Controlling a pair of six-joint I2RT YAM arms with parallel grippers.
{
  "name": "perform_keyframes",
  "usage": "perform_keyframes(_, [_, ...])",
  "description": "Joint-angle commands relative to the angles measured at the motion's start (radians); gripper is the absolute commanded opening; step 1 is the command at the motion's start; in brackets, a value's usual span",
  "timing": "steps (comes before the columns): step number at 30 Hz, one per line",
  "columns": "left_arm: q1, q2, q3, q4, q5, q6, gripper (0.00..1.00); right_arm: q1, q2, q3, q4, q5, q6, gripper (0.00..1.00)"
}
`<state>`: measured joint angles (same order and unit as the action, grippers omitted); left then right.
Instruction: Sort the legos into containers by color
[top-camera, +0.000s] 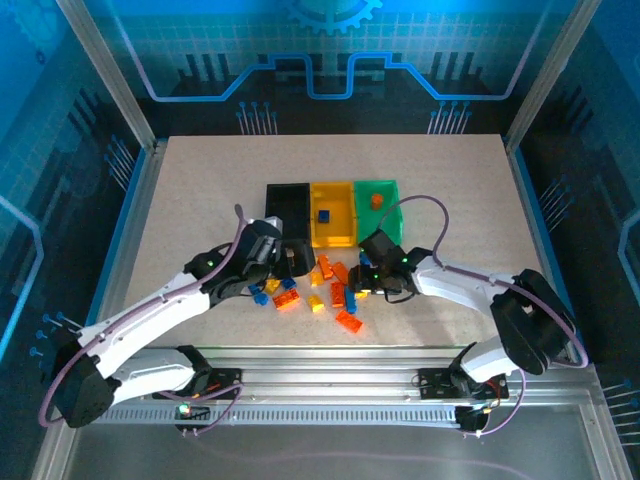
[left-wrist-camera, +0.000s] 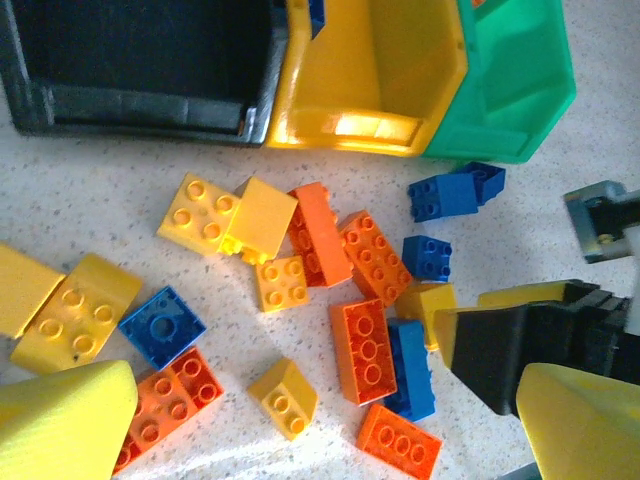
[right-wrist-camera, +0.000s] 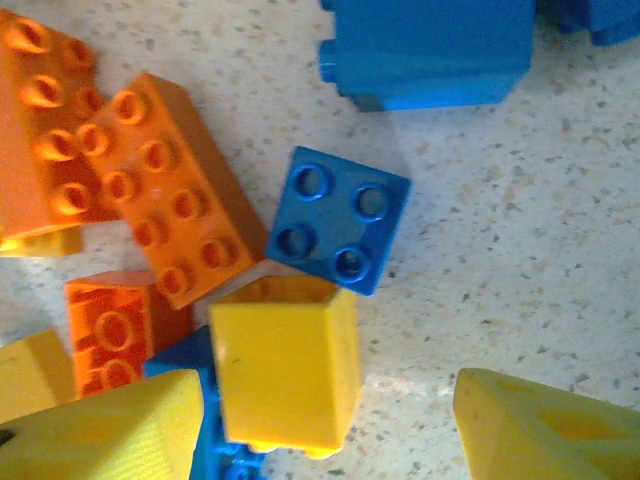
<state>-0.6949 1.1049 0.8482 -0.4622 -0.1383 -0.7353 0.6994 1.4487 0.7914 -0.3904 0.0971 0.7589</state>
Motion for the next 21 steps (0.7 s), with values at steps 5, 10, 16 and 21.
perform_keyframes(5, [0.004,-0.037,-0.027,-0.008,-0.032,-0.024,0.99,0.011,0.052,0.067,-0.061,0.041,0.005,0.65])
perform_keyframes(10, [0.008,-0.037,-0.03,-0.016,-0.036,-0.023,0.99,0.012,0.125,0.08,-0.083,0.045,0.025,0.59])
perform_keyframes(16, [0.013,-0.039,-0.047,-0.006,-0.03,-0.026,0.99,0.008,0.073,0.047,-0.123,0.107,0.061,0.54])
perform_keyframes(21, [0.018,-0.031,-0.056,0.002,-0.024,-0.028,0.99,-0.023,0.035,0.012,-0.194,0.16,0.079,0.49])
